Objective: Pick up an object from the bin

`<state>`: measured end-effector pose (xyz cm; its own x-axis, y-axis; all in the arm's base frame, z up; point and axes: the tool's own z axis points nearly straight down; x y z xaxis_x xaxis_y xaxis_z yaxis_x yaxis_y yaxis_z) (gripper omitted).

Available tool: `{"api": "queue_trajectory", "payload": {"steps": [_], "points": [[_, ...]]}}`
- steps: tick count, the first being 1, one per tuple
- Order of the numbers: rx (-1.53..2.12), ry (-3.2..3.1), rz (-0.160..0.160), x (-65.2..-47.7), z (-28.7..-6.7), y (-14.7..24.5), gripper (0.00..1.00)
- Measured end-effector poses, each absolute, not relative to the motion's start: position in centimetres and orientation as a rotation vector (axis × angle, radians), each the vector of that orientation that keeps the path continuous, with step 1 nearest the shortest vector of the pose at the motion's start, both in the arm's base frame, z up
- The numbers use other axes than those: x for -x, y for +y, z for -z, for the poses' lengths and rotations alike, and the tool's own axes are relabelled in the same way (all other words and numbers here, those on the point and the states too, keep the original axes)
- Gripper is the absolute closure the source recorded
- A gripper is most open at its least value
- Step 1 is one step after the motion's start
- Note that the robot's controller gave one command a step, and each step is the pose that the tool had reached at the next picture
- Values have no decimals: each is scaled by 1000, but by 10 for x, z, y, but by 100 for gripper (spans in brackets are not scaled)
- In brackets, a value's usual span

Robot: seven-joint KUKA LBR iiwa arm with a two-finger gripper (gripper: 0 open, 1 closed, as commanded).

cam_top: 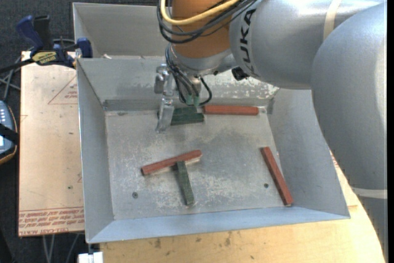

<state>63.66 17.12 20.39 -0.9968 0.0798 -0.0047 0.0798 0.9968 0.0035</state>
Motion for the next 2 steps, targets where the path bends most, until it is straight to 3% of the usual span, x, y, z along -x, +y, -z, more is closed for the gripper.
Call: {"api": "queue_trajectory", "payload": {"steps": [1, 2], "points": [[-213, 3131, -3, -622, -136, 153, 0], [91, 3140, -1, -608, -95, 137, 0]]}}
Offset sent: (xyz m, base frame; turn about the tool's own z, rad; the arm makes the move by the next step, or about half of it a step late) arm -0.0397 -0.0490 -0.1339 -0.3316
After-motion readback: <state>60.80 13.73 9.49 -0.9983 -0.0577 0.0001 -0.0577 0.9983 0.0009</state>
